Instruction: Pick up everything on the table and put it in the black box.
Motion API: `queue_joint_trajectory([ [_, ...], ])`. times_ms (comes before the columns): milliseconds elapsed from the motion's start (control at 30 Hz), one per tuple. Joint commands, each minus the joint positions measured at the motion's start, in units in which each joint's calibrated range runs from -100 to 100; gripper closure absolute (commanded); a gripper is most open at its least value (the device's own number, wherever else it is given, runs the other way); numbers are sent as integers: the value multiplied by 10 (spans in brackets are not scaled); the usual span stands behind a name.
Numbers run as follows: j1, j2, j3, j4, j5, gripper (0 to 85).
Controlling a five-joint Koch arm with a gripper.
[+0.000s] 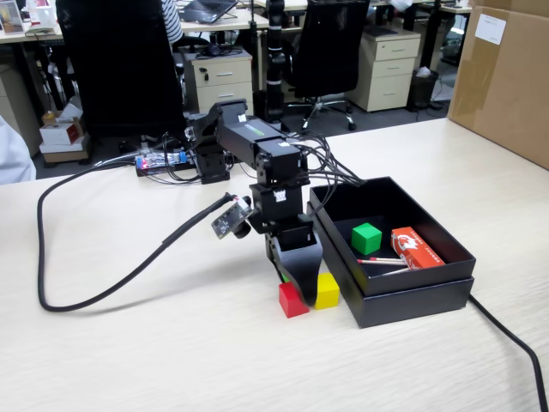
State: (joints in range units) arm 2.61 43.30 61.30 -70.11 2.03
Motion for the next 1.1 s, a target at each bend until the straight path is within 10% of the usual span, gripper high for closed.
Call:
queue_joint_trajectory([
  [0, -3, -10, 43, 0, -6, 432],
  [400, -12, 0, 40, -10, -6, 466],
  [733, -17, -18, 40, -12, 1, 846],
  [1067, -13, -303, -89, -26, 3, 846],
])
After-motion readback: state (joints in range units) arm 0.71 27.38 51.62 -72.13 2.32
